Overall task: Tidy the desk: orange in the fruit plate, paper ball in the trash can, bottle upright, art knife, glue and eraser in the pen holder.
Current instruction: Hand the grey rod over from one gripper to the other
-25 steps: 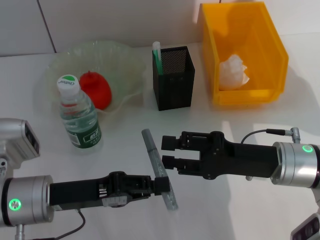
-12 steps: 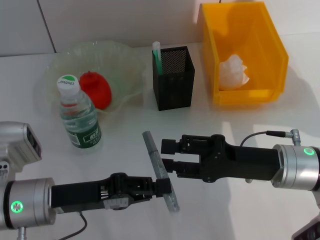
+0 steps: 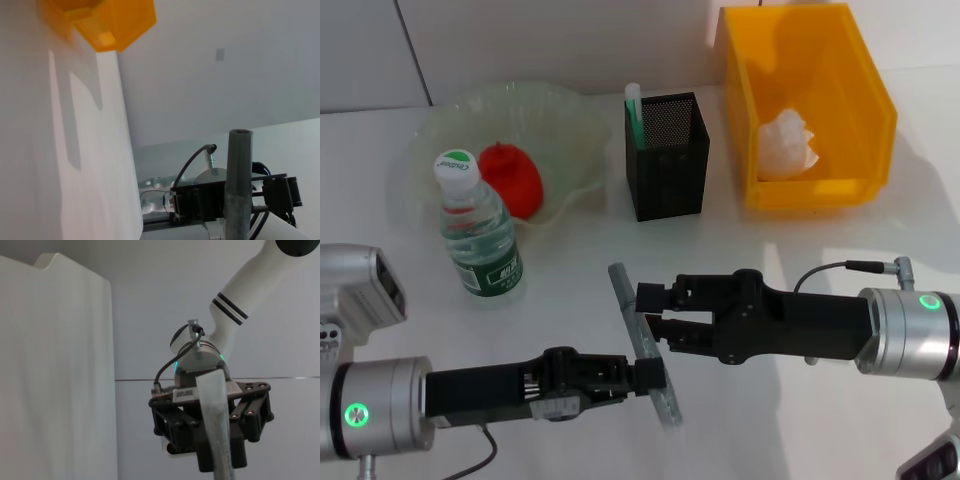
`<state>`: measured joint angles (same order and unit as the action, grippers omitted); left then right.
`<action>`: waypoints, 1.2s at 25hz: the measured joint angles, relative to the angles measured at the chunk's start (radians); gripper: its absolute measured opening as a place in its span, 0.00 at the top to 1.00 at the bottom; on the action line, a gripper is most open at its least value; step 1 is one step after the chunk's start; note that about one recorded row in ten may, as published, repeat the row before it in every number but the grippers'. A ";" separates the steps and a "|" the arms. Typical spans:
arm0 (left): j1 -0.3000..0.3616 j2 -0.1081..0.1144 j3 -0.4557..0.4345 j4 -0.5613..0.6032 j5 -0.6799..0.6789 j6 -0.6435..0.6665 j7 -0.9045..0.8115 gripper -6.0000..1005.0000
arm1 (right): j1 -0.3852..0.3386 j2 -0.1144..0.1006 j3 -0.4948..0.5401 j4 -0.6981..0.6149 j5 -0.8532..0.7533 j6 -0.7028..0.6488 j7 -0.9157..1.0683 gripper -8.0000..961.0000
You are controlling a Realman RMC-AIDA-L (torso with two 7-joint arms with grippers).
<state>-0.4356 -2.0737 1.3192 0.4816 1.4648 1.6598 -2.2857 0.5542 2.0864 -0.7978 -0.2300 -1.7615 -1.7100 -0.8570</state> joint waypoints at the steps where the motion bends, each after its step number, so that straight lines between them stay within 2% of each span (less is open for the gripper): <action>1: 0.000 -0.001 0.001 0.000 0.000 0.000 0.000 0.86 | 0.000 0.000 -0.003 0.001 0.000 0.000 0.000 0.51; 6: 0.001 -0.001 0.003 0.000 -0.007 0.000 0.000 0.86 | 0.002 0.000 -0.013 -0.002 -0.001 0.001 -0.002 0.50; 18: 0.002 0.000 0.004 0.000 -0.011 0.004 0.000 0.86 | 0.015 0.001 -0.014 0.001 0.000 0.006 -0.003 0.67; 30: 0.000 0.000 0.004 0.000 -0.036 0.011 0.013 0.86 | 0.033 0.001 -0.023 0.008 0.002 0.005 -0.022 0.77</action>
<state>-0.4355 -2.0738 1.3231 0.4817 1.4290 1.6707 -2.2732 0.5870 2.0878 -0.8208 -0.2221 -1.7590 -1.7048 -0.8788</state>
